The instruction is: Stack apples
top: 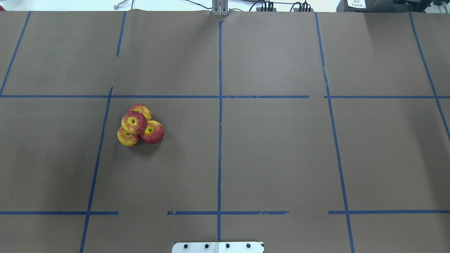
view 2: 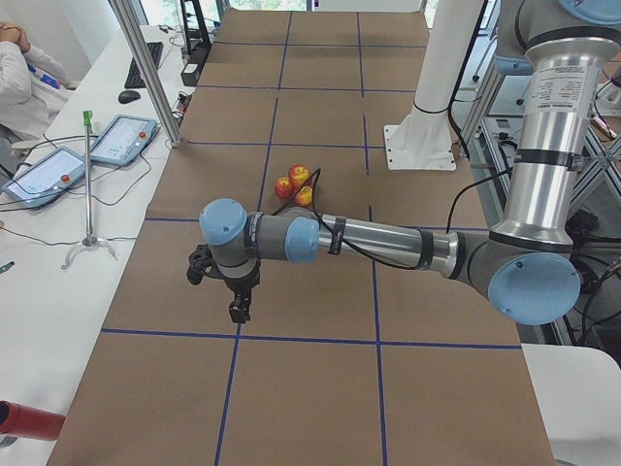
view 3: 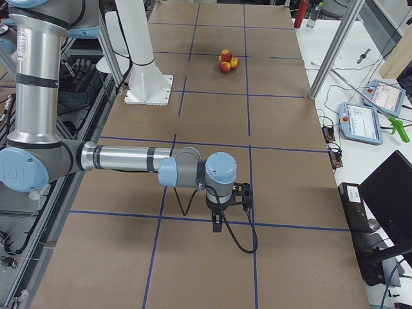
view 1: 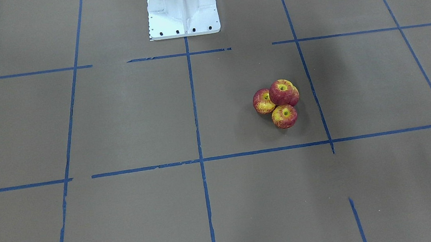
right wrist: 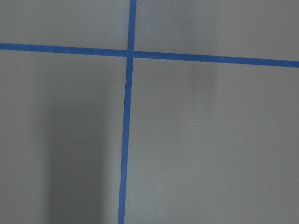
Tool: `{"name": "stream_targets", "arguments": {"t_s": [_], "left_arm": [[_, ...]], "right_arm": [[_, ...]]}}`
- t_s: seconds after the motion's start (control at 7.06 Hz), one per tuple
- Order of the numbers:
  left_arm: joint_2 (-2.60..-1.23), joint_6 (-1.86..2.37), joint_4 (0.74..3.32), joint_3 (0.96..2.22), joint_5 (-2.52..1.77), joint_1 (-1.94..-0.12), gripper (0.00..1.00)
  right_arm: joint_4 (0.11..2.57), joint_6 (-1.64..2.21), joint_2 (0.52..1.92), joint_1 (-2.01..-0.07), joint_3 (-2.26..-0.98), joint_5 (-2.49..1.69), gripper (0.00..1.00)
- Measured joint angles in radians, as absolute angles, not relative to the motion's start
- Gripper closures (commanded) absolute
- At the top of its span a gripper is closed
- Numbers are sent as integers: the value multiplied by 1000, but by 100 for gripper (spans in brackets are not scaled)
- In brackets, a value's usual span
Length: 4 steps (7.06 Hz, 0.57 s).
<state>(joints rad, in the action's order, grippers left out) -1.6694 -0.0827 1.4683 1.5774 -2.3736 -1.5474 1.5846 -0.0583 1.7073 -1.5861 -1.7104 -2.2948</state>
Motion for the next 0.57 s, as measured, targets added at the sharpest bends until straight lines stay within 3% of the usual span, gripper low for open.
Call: {"name": "stream_targets", "arguments": {"t_s": [0.57], "left_arm": [[-1652, -113, 1433, 1565, -2391, -1562, 0]], "right_arm": [[1585, -58, 1707, -1586, -1710, -2295, 0]]}}
